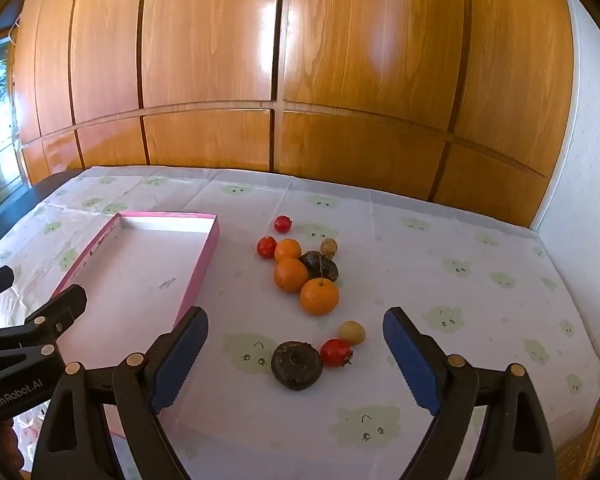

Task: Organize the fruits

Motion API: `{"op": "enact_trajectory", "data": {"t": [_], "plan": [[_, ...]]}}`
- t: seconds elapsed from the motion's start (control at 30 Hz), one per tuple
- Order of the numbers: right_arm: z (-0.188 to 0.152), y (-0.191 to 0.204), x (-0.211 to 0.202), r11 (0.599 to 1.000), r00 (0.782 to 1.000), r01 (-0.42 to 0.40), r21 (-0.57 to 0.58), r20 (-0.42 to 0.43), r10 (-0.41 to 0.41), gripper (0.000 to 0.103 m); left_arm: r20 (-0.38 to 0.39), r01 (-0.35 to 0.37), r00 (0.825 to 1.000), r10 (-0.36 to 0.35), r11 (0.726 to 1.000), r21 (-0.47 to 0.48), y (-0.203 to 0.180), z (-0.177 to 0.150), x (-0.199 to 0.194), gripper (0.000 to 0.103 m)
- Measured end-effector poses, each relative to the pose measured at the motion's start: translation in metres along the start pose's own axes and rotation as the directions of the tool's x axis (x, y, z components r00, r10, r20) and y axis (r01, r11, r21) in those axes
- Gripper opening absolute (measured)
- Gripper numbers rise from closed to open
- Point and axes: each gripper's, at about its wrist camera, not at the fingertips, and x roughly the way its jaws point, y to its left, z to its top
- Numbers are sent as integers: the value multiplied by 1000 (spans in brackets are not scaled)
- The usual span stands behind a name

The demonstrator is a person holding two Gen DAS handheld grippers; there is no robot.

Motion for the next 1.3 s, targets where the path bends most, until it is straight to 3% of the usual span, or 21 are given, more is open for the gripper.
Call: {"op": "enact_trajectory", "data": {"t": [0.37,0.7,0.87,1.17,1.3], "plan": [[-3,-6,5,1000,1000,3,-5,12,-2,91,-8,6,1000,-6,1000,4,-4,0,1,103],[-3,-9,5,1000,999,-9,25,-51,11,91,-26,19,1000,-18,999,32,-14,-5,4,103],[-1,-13,4,999,1000,-1,40,-21,2,91,-32,28,999,-27,999,42,-16,-6,5,103],[12,-37,8,998,1000,1,69,-21,0,91,-41,41,998,-39,997,58,-20,-8,6,103],[27,-65,13,996,1000,7,86,-13,-5,91,-47,46,998,-43,996,71,-24,-8,7,103]]}}
